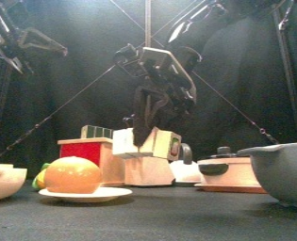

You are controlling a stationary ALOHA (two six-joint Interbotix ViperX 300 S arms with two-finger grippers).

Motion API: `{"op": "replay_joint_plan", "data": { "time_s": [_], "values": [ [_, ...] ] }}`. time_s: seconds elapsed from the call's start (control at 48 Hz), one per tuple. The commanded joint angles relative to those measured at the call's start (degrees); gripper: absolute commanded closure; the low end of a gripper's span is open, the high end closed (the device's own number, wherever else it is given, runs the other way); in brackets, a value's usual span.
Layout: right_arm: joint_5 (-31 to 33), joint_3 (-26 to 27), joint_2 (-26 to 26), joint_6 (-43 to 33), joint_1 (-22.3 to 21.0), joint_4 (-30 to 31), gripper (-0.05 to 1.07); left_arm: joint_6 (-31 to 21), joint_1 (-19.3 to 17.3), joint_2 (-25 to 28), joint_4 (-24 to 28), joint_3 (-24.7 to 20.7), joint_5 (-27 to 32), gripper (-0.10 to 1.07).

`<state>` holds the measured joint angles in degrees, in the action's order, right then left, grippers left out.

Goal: Place white sushi roll in bowl

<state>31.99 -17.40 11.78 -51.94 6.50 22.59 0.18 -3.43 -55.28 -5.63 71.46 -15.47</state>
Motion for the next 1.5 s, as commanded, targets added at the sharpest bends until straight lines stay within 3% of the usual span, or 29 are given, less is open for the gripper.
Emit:
{"op": "replay_joint_plan", "data": {
  "time_s": [0.0, 0.521, 0.833, 0.979, 1.271, 1.479],
  "values": [
    [-0.4, 0.9, -2.9, -0.1, -0.3, -0.4, 0.47, 0.1, -0.1, 0.1, 0.1, -1.1, -0.2, 0.61],
    [2.2, 0.9, -6.8, -0.1, 0.4, -4.2, 0.47, -0.1, -0.1, 0.1, -0.1, -1.1, -0.2, 0.61],
    [1.9, -0.8, -9.7, -1.1, 3.8, -5.7, 0.47, -0.1, -0.1, 0.1, -0.1, -0.9, -0.2, 0.61],
    [2.7, -2.6, -11.5, -8.9, 4.6, -4.7, 0.47, -0.1, -0.1, 0.1, -0.3, -0.8, -0.1, 0.61],
    [5.4, -8.6, -16.7, -25.0, 9.7, 6.2, 0.47, -0.1, -0.2, 0.1, -0.3, -0.7, 0.8, 0.61],
    [5.8, -13.8, -18.5, -35.2, 14.2, 9.8, 0.47, -0.1, -0.2, 0.1, -0.2, -0.8, 0.7, 0.61]
  ]
}}
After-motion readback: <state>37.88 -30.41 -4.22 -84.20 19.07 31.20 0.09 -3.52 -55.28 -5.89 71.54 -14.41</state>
